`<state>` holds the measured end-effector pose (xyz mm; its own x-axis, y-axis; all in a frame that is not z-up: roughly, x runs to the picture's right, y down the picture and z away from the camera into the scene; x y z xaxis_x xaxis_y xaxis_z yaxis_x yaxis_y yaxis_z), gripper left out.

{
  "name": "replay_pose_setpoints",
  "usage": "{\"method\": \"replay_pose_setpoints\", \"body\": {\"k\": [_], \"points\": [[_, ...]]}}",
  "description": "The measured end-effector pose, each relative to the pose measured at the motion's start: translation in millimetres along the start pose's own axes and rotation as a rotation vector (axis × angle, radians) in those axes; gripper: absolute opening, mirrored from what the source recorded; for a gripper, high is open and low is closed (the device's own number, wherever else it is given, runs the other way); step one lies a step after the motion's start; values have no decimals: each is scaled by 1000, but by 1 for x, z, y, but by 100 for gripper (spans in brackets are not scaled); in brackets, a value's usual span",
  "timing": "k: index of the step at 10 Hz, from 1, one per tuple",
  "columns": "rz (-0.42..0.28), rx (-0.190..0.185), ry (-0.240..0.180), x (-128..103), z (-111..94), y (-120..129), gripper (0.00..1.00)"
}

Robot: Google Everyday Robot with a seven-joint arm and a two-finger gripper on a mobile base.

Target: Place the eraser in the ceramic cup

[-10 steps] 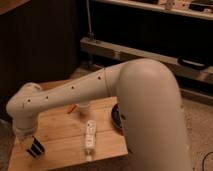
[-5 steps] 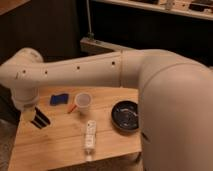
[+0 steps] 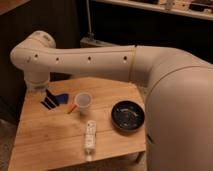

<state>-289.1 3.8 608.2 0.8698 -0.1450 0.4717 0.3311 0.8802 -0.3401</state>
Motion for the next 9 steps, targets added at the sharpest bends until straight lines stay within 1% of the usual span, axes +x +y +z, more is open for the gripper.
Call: {"method": "replay_pose_setpoints", "body": {"k": [1,3,5,6,8,9], "points": [[-1,20,10,3,-3,-9,0],[0,47,27,6,-8,-24,0],[17,62,36,24,-12,-35,0],[38,70,32,43,-18,-36,0],[72,70,18,61,-23,-28,0],[99,71,18,76,-25,-24,0]]}}
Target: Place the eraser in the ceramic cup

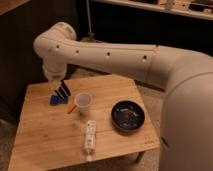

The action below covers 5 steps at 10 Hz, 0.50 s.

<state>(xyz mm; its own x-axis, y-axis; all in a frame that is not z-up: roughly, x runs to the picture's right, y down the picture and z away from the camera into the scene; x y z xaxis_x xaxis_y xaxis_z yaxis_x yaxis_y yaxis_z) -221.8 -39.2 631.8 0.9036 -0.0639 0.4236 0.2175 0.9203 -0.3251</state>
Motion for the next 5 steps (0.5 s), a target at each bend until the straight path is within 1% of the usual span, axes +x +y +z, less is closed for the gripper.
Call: {"method": "replay_pose_setpoints", "body": {"k": [2,3,4,5], "points": [[51,-10,-2,20,2,7,0],[74,-10,-2,28,3,9,0],[107,-12,1,40,4,12,0],[127,-13,3,46,4,13,0]]}}
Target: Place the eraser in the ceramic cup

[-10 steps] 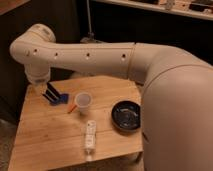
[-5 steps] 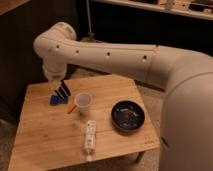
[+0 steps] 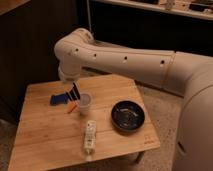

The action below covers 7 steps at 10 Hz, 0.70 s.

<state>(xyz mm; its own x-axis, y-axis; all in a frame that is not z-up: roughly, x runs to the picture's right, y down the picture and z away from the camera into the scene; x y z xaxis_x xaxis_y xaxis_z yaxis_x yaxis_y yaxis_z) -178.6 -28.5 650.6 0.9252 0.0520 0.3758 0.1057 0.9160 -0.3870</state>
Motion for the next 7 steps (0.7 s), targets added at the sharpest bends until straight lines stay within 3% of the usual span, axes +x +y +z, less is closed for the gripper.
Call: {"method": "replay_pose_setpoints", "body": {"k": [7], "points": [[102,13,-3,41,3,9,0]]}}
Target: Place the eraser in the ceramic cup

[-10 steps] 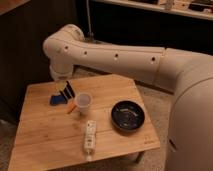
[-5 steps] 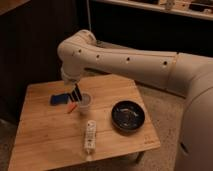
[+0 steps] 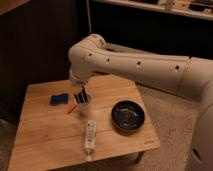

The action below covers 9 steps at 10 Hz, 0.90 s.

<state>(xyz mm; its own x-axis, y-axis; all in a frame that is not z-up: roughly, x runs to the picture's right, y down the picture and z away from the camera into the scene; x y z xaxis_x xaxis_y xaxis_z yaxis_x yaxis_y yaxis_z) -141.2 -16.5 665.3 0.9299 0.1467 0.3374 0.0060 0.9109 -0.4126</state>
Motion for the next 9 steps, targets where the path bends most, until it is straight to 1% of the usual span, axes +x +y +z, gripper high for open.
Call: {"method": "replay_pose_setpoints", "body": {"k": [2,5,9], "points": [[11,-4,-12,5,8,2,0],[25,-2,-43,11,19,3,0],[23,4,-64,11,28,0,0]]}}
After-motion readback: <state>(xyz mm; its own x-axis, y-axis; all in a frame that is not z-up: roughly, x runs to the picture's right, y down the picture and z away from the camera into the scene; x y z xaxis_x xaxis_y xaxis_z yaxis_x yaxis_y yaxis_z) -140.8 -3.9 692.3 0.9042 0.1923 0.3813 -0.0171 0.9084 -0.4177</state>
